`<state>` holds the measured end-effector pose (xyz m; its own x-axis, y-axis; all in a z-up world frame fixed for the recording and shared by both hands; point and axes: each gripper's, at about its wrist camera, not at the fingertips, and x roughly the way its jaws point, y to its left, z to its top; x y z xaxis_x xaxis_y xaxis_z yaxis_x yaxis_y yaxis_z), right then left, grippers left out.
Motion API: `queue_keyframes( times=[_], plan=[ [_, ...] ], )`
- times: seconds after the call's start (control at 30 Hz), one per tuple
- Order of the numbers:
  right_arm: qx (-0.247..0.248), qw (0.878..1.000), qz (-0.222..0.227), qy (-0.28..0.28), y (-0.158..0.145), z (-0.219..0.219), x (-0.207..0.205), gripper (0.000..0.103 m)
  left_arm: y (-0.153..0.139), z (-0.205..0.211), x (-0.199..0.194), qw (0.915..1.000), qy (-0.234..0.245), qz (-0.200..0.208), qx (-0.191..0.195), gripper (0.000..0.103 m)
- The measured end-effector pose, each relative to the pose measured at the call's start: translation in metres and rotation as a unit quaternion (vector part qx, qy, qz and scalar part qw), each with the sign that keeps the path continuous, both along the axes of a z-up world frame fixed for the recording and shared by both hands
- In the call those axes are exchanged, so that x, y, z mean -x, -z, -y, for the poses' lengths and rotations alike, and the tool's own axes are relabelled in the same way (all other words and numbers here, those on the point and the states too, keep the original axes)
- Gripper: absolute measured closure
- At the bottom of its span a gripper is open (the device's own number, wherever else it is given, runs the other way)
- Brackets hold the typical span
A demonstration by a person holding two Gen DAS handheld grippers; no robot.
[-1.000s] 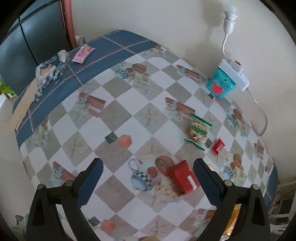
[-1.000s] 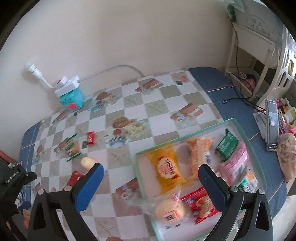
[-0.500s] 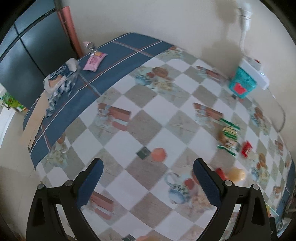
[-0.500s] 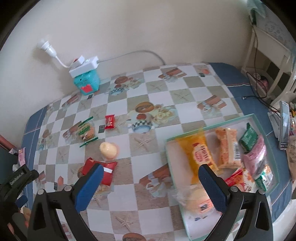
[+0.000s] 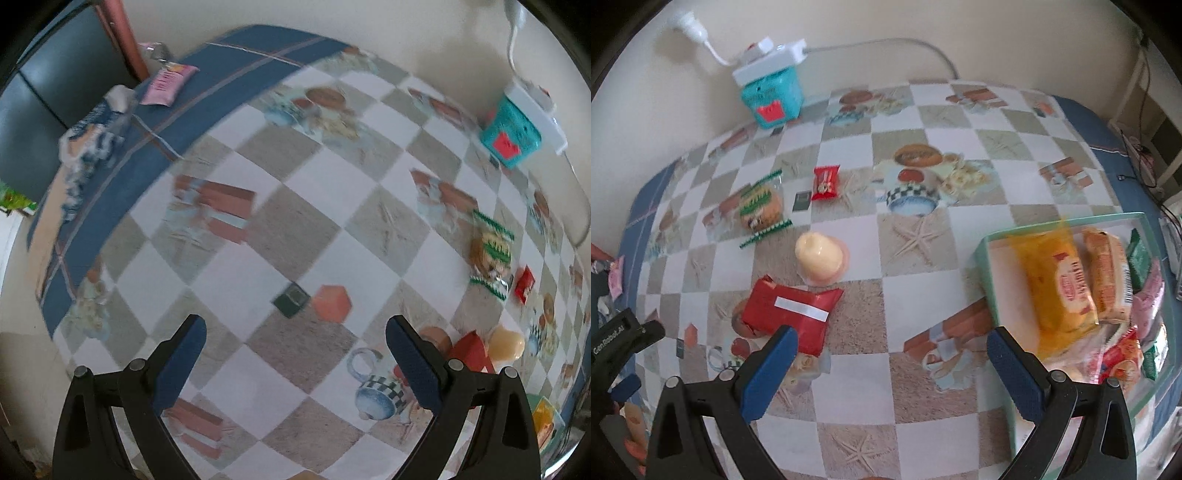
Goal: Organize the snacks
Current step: 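Move both tools back toward the red box and round pastry, then grasp the red box with left tool while right tool grasps round cream pastry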
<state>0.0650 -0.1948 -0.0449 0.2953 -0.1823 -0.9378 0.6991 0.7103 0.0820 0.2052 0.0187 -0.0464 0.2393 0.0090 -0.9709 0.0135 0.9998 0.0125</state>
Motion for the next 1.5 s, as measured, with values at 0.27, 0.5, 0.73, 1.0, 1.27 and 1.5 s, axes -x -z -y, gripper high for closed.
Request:
queue_keyframes(
  times=[0.27,0.5,0.73,1.0,1.27,1.5],
  plan=[
    [-0.003,1.000,-0.002,-0.008,0.021,0.002,-0.009,0.000,0.019,0.024,0.000,0.9992,0.022,-0.029,0.017,0.005],
    [-0.002,1.000,0.004,-0.002,0.023,0.016,-0.006,0.000,0.019,0.039,0.002,0.9987,0.033,-0.030,0.026,0.005],
    [0.009,1.000,0.023,0.019,0.010,0.033,0.006,0.000,0.013,0.074,0.018,0.9962,0.065,-0.029,0.050,0.005],
    [0.013,0.998,0.047,0.037,-0.004,0.051,0.023,0.000,0.021,0.128,0.042,0.9900,0.123,-0.037,0.058,0.005],
    [0.013,0.997,0.053,0.053,-0.008,0.066,0.037,0.000,0.036,0.148,0.042,0.9896,0.133,-0.016,0.052,0.005],
    [0.013,0.997,0.052,0.054,-0.008,0.068,0.038,0.000,0.047,0.160,0.044,0.9894,0.138,-0.011,0.043,0.005]
  ],
)
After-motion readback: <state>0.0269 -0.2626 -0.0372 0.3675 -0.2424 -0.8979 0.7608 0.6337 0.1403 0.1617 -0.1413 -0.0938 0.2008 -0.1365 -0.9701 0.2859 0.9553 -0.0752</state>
